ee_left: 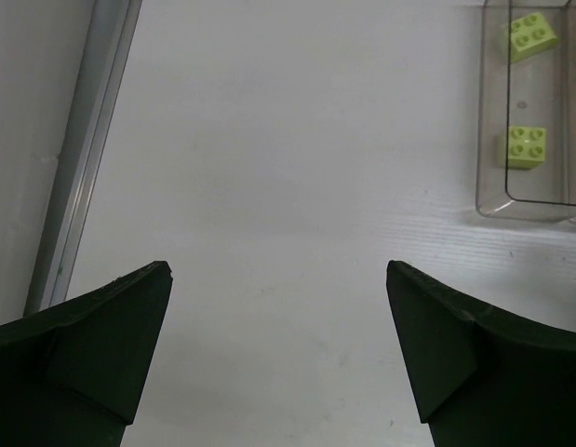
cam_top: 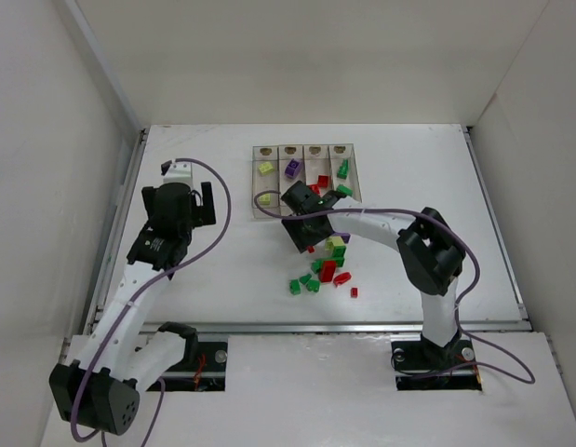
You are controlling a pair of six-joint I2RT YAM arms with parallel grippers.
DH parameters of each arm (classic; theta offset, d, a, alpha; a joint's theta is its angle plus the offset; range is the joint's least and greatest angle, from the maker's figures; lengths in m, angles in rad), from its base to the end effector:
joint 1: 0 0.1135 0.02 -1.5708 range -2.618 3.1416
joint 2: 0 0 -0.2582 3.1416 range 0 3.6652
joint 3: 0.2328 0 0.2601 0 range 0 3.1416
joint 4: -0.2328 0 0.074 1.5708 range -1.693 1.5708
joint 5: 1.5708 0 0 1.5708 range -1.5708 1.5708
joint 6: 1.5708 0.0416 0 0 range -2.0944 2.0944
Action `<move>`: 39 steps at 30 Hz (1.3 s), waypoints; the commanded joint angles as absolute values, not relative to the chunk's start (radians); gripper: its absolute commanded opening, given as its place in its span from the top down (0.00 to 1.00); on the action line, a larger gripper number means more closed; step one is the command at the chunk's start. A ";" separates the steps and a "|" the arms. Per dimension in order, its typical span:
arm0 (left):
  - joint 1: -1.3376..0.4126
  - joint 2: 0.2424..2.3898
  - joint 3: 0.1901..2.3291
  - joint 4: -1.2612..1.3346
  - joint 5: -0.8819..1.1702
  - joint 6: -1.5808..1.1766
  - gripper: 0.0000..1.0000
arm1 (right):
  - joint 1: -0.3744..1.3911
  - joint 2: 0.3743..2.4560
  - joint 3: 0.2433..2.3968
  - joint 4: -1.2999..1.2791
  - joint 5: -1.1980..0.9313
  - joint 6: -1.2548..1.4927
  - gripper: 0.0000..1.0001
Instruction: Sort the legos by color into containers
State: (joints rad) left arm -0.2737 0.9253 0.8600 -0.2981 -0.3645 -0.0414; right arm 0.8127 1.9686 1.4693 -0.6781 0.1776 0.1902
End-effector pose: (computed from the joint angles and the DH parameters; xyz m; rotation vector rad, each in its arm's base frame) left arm 0.2222 -0.0470 0.3230 -0.0196 1.9117 0.1400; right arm 0.2907 0.2963 0.1769 -0.7849 2.5969 0.0480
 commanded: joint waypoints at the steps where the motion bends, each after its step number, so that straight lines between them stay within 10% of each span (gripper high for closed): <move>1: -0.221 0.907 0.825 -0.295 -0.292 -0.075 0.00 | 0.802 1.924 1.451 -0.632 0.128 0.210 0.35; 9: -0.129 0.917 0.815 -0.276 -0.146 -0.075 0.00 | 0.802 1.993 1.430 -0.569 0.035 0.175 0.52; 17: -0.080 0.917 0.770 -0.207 0.179 -0.075 0.00 | 0.773 2.005 1.453 -0.539 -0.008 0.175 1.00; 34: -0.060 0.884 0.529 0.069 0.497 -0.169 0.03 | 0.539 1.934 1.675 -0.449 0.008 0.347 1.00; 37: -0.060 0.884 0.520 0.069 0.486 -0.169 0.03 | 0.517 2.012 1.778 -0.498 0.008 0.336 0.84; 39: -0.060 0.884 0.520 0.069 0.486 -0.169 0.03 | 0.506 2.037 1.821 -0.518 0.047 0.336 0.50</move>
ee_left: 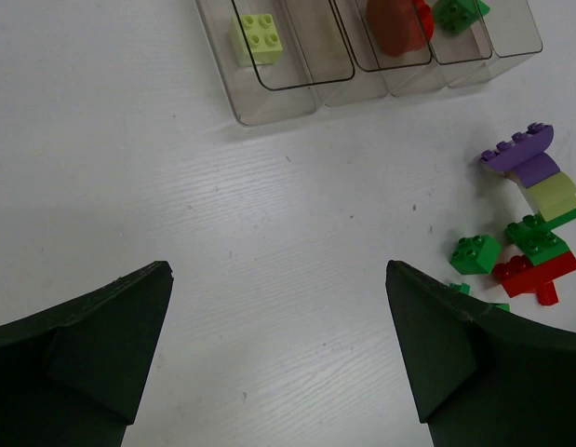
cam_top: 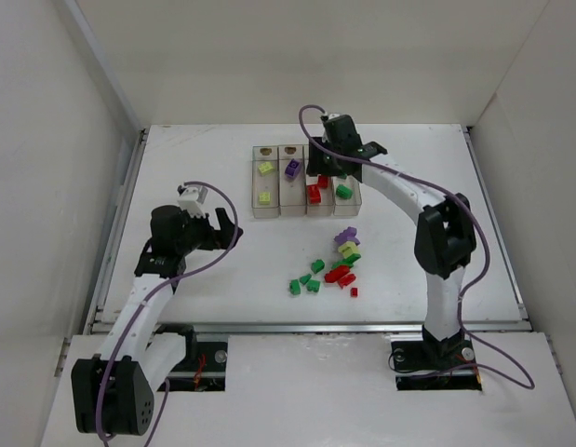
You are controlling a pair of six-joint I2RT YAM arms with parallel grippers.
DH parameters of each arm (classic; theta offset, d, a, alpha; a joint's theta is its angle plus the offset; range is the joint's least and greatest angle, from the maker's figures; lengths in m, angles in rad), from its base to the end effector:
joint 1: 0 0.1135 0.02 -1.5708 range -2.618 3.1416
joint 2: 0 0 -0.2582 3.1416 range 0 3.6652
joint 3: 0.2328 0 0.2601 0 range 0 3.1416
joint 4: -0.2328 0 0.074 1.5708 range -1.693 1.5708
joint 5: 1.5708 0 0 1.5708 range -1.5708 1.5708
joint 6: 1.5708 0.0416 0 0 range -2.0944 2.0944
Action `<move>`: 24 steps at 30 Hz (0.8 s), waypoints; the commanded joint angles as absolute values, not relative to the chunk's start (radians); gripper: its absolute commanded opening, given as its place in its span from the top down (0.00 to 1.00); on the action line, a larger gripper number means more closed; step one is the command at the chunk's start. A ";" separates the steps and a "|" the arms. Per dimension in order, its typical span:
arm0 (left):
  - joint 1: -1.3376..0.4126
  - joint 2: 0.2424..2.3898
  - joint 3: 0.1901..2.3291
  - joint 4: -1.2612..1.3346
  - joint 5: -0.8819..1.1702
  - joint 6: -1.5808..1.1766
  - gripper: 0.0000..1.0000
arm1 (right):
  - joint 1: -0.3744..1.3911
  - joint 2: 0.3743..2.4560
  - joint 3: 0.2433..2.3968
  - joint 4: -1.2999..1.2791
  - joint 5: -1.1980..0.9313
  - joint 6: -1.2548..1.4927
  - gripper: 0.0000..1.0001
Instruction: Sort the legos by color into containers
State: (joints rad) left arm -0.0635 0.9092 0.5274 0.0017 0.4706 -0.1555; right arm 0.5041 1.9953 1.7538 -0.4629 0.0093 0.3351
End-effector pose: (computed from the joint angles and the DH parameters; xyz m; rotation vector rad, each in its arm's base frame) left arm 0.2201 -0.0329 0.2374 0.2243 1.9419 -0.6026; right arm 0.4157 0.2289 0.2717 -0.1902 2.3043 0.4258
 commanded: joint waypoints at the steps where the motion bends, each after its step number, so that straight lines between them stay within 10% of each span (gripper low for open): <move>1: -0.060 0.884 0.520 0.069 0.486 -0.169 0.03 | 0.496 2.046 1.851 -0.528 0.057 0.336 0.38; 5: -0.060 0.884 0.520 0.069 0.486 -0.169 0.01 | 0.495 2.046 1.913 -0.552 0.094 0.327 0.01; 24: -0.060 0.874 0.511 0.101 0.486 -0.178 0.01 | 0.670 1.430 1.255 -0.854 0.085 0.458 0.00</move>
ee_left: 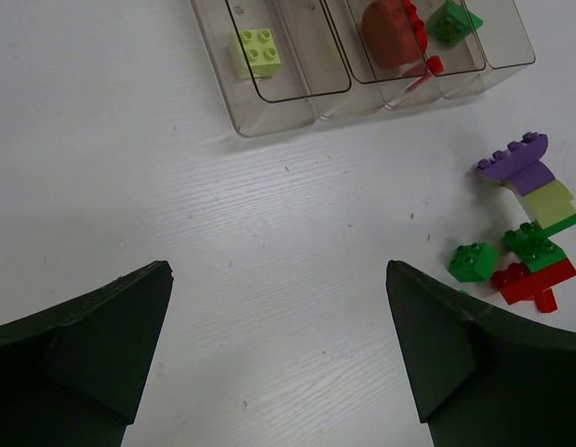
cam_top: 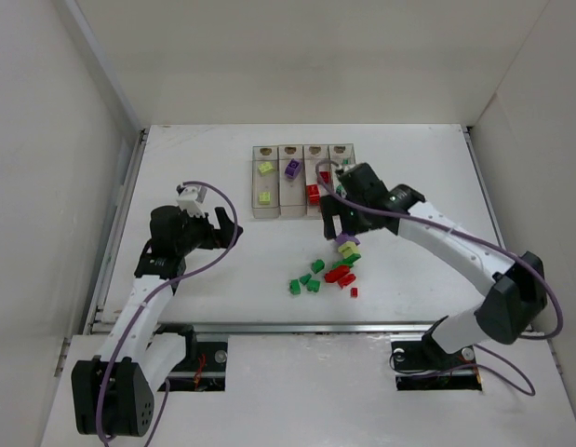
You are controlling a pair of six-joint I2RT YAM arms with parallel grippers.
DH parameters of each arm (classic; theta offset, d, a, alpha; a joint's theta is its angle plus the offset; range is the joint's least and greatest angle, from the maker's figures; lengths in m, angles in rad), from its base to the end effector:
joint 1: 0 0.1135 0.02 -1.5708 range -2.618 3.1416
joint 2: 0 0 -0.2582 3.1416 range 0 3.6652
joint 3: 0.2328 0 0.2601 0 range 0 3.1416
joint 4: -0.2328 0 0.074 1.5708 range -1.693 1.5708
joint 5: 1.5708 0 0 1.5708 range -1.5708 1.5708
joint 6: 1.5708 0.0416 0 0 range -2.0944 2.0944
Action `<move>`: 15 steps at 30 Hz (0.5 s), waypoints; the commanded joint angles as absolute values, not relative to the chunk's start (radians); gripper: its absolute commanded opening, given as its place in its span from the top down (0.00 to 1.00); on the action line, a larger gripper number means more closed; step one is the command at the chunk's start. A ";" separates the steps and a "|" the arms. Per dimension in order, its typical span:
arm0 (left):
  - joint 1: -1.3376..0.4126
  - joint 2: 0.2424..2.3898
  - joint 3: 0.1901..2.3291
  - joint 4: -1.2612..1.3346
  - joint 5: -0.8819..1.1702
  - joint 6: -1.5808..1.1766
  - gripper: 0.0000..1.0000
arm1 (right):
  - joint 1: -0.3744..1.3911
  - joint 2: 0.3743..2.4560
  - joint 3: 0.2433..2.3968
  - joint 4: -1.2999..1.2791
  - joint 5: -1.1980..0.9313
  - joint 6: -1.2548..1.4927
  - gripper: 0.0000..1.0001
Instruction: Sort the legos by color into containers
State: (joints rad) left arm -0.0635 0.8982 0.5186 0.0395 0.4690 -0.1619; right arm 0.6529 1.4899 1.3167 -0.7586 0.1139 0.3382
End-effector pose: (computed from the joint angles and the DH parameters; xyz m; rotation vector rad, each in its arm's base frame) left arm 0.2195 -0.0328 0.2404 0.2259 1.9041 -0.5991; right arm 0.2631 0.1952 0.2938 -0.3471 2.4905 0.2694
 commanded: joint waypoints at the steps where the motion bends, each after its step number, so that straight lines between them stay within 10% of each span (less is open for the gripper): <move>1: -0.060 0.874 0.511 0.101 0.486 -0.178 0.01 | 0.670 1.407 1.200 -0.867 0.060 0.491 0.00; 15: -0.060 0.874 0.492 0.146 0.515 -0.196 0.01 | 0.710 1.275 0.930 -0.713 -0.049 0.560 0.29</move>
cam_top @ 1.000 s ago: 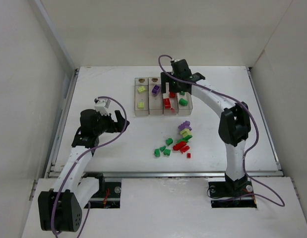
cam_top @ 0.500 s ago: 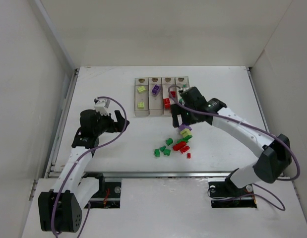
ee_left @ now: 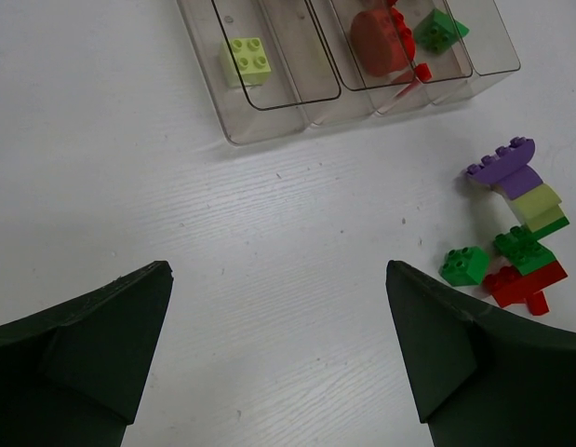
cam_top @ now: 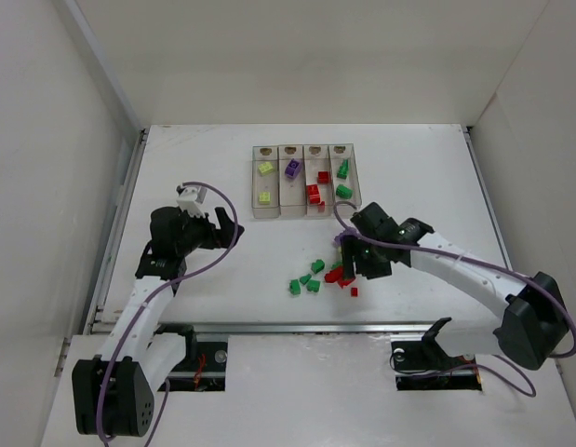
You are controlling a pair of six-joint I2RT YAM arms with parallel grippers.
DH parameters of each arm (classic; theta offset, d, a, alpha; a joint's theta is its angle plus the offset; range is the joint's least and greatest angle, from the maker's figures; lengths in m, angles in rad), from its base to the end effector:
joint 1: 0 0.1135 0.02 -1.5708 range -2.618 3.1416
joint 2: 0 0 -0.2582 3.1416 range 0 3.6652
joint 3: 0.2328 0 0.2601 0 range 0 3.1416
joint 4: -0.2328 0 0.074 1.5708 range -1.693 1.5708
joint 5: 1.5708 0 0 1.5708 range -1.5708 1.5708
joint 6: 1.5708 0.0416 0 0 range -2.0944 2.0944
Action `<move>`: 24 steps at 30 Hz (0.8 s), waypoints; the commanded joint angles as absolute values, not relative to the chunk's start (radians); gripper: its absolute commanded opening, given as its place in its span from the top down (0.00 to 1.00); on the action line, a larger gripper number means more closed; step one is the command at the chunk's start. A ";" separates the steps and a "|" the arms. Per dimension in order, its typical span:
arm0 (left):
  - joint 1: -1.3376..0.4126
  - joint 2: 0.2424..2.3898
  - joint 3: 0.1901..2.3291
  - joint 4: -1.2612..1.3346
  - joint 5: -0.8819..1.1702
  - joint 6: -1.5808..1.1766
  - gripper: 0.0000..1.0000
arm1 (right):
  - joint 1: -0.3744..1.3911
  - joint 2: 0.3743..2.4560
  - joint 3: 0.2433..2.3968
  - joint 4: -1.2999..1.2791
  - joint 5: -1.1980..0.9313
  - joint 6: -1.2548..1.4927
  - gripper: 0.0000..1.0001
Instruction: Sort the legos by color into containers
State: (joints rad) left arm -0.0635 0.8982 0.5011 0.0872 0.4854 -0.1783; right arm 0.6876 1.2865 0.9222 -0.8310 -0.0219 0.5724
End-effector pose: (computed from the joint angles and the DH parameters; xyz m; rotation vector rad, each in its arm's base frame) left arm 0.2196 -0.0334 0.2391 0.2289 1.8764 -0.6209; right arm 0.1909 0.1580 0.2197 -0.1688 2.8260 0.3419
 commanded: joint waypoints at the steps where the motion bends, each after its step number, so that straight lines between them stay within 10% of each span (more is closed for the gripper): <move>1: -0.060 0.874 0.483 0.146 0.515 -0.196 0.01 | 0.710 1.285 0.940 -0.689 -0.049 0.522 0.27; 7: -0.060 0.874 0.483 0.146 0.515 -0.196 0.01 | 0.742 1.388 0.992 -0.644 -0.046 0.410 0.12; 24: -0.060 0.874 0.492 0.127 0.495 -0.187 0.00 | 0.723 1.539 1.028 -0.578 -0.075 0.388 0.16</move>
